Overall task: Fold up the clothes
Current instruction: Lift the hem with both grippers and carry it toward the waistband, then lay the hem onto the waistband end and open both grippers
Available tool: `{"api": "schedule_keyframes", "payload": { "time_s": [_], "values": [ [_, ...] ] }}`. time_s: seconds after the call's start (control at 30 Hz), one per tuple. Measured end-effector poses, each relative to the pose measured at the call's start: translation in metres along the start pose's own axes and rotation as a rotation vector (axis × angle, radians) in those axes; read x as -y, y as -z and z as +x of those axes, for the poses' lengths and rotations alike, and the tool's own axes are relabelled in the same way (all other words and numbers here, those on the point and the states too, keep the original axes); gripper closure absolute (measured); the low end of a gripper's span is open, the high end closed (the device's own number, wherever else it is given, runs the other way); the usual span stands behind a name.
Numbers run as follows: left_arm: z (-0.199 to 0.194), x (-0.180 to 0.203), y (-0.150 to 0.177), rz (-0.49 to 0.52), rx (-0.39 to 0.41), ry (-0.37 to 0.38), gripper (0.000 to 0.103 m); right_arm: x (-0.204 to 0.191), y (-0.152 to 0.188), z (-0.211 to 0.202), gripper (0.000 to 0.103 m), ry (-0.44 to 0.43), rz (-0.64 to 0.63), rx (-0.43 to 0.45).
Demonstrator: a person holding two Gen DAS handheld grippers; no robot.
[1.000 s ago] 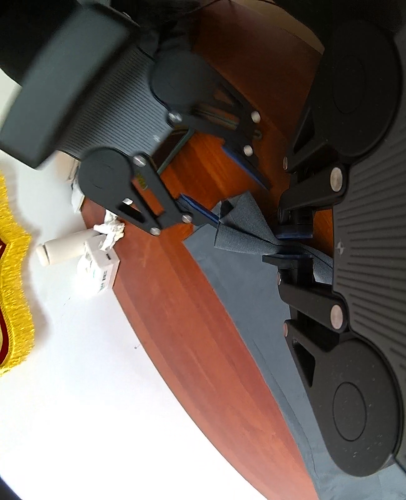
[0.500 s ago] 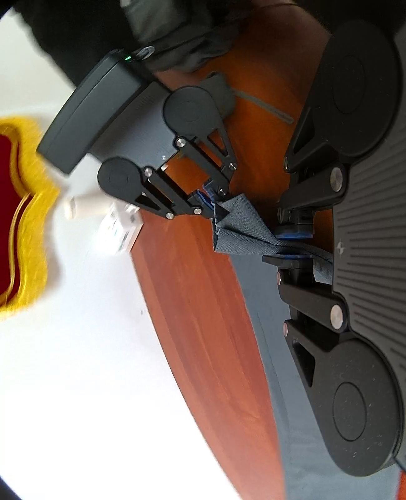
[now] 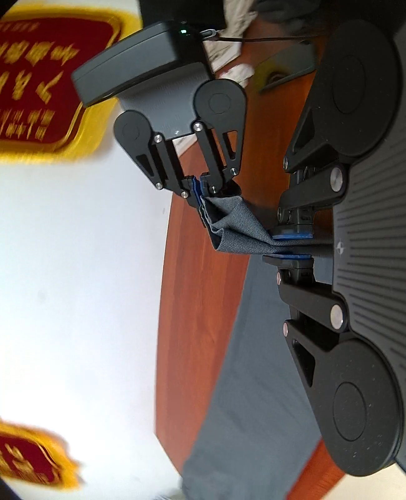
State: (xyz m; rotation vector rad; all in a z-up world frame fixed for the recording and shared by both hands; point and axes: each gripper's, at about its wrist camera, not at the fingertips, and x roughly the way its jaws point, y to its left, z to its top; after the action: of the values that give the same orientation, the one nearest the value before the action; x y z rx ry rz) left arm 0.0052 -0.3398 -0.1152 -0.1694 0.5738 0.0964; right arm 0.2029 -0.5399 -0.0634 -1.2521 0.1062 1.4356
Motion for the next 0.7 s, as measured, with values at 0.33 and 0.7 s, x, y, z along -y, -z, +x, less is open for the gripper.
{"api": "schedule_keyframes", "payload": {
  "time_s": [0.33, 0.7],
  "values": [
    [0.021, -0.101, -0.014, -0.164, -0.077, -0.016, 0.094, 0.019, -0.065, 0.077, 0.097, -0.086, -0.092, -0.043],
    [0.054, -0.192, -0.018, -0.209, -0.232, -0.004, 0.093, 0.017, -0.102, 0.154, 0.097, -0.196, -0.137, -0.120]
  ]
}}
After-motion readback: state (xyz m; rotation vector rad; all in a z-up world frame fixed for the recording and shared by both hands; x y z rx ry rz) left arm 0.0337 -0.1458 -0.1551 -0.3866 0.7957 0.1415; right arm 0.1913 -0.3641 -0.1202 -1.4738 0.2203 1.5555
